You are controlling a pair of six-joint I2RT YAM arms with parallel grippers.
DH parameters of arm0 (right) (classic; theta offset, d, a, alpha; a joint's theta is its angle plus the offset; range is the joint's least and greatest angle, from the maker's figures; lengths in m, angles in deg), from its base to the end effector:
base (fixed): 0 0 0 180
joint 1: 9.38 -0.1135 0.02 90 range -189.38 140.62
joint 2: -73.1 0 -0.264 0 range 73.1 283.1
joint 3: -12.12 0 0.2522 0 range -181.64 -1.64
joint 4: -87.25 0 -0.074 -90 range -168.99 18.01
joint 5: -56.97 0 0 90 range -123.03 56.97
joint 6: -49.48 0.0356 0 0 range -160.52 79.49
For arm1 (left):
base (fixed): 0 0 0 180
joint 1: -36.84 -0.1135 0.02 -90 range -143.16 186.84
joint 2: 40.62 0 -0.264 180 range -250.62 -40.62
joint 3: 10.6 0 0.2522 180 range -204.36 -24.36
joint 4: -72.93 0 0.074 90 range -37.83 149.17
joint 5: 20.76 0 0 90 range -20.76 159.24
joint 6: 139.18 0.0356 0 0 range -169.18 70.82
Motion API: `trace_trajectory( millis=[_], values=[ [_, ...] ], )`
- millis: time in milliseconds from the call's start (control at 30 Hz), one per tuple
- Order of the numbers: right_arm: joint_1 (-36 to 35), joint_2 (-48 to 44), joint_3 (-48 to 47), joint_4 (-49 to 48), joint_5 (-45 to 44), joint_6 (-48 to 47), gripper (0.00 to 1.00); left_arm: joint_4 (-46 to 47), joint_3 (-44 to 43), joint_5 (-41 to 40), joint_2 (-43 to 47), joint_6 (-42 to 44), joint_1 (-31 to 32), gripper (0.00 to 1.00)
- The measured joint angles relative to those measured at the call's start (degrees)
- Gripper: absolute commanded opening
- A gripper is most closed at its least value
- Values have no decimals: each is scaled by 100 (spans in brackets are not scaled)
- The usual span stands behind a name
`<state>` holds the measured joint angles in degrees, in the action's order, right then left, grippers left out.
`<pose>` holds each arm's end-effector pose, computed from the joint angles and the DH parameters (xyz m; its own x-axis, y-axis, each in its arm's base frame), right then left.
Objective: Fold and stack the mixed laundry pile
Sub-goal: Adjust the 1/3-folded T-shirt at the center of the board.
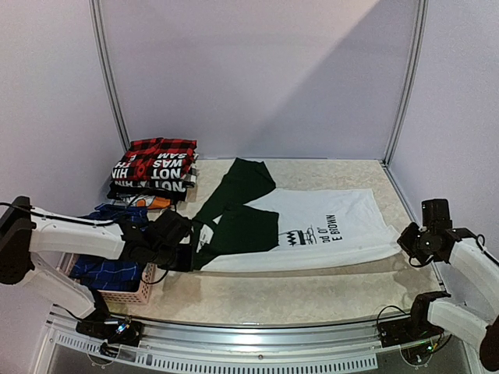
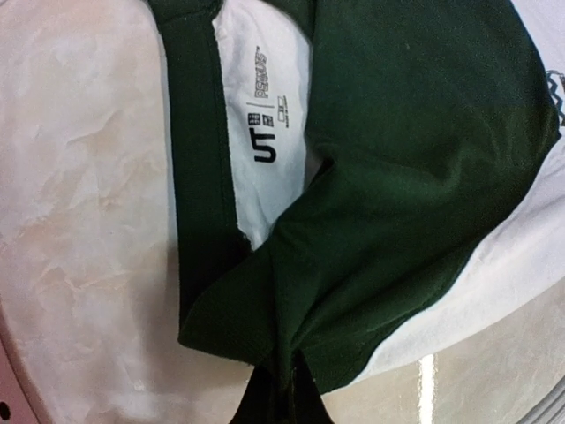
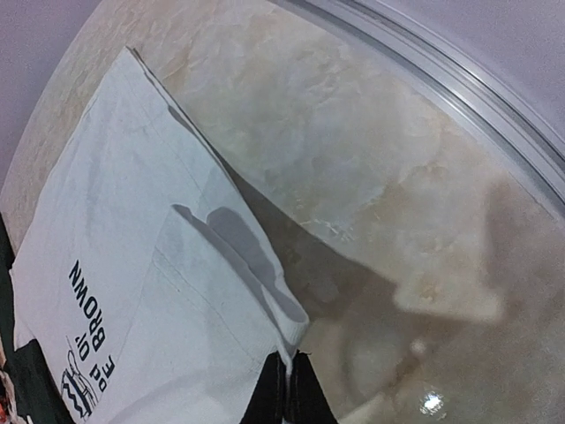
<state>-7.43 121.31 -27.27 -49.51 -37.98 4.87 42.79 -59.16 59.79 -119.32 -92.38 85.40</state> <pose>0.1604 -0.0085 0.1853 -0.4917 0.7264 -0.4802 0.6222 0.6789 0.3899 0.1635 -0.1764 0.1510 -0.8883 -0.0141 -0.4590 0.1063 0.9661 -0.2354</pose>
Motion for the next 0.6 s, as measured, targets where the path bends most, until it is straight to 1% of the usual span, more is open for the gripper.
trace_trajectory(
  millis=[100, 133, 200, 233, 267, 300, 333, 367, 433, 467, 500, 600],
  values=[
    [0, -450, 173, 299, -232, 151, 0, -39, 0, -33, -2, -118, 229, 3],
    [0, -603, 214, 391, -291, 210, 1, -63, 0, -48, -2, -160, 299, 9],
    [0, -898, 293, 503, -376, 310, 4, -105, 0, -72, -2, -240, 407, 32],
    [0, -1073, 339, 560, -417, 363, 7, -120, 0, -98, -2, -264, 450, 42],
    [0, -1215, 369, 621, -485, 407, 12, -162, 0, -146, 7, -328, 503, 50],
    [4, -1322, 382, 682, -551, 452, 22, -227, 0, -186, 33, -398, 546, 58],
    [9, -1438, 385, 750, -632, 476, 37, -291, 2, -225, 74, -422, 588, 67],
    [13, -1526, 385, 791, -717, 527, 45, -367, 0, -293, 142, -474, 638, 72],
    [33, -1644, 385, 883, -859, 632, 50, -564, -26, -396, 326, -485, 726, 79],
    [37, -1711, 385, 951, -933, 664, 54, -680, -61, -470, 433, -505, 765, 82],
    [37, -1786, 385, 1005, -994, 697, 58, -796, -118, -551, 544, -498, 789, 84],
    [37, -2070, 367, 1169, -1156, 791, 64, -1040, -332, -798, 813, -380, 809, 87]
  ],
)
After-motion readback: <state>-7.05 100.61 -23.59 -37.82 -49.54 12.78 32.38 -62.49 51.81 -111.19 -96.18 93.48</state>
